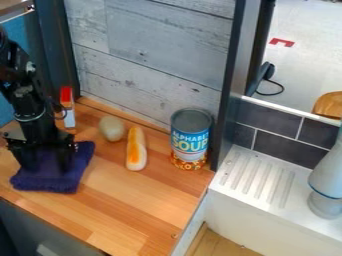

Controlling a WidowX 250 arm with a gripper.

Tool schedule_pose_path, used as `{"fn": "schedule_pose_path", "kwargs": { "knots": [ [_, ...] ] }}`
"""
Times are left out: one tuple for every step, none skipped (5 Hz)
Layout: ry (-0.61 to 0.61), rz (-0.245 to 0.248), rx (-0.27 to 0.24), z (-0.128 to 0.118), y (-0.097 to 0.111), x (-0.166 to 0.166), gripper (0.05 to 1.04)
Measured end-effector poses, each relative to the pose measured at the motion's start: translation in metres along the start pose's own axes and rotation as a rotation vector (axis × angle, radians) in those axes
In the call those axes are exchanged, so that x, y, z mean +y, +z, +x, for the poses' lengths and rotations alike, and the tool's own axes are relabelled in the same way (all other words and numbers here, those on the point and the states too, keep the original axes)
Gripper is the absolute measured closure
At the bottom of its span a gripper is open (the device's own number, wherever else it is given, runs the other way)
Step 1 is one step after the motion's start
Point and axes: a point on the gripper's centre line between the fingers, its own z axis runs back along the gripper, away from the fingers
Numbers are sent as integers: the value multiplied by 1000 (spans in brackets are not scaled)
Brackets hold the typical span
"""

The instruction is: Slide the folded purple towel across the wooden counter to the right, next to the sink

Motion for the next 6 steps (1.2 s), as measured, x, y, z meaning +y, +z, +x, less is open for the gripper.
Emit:
{"fn": "schedule_pose_path", "kwargs": {
  "knots": [
    [-6,-9,18,-1,-8,-1,83],
    [-7,-18,19,-1,-12,-5,83],
    [-34,-26,19,-4,-14,-20,83],
    [-87,-39,23,-10,-13,-45,83],
    [-129,-60,32,-19,-12,-72,83],
    [-190,-75,40,-28,-11,-102,83]
  ]
}}
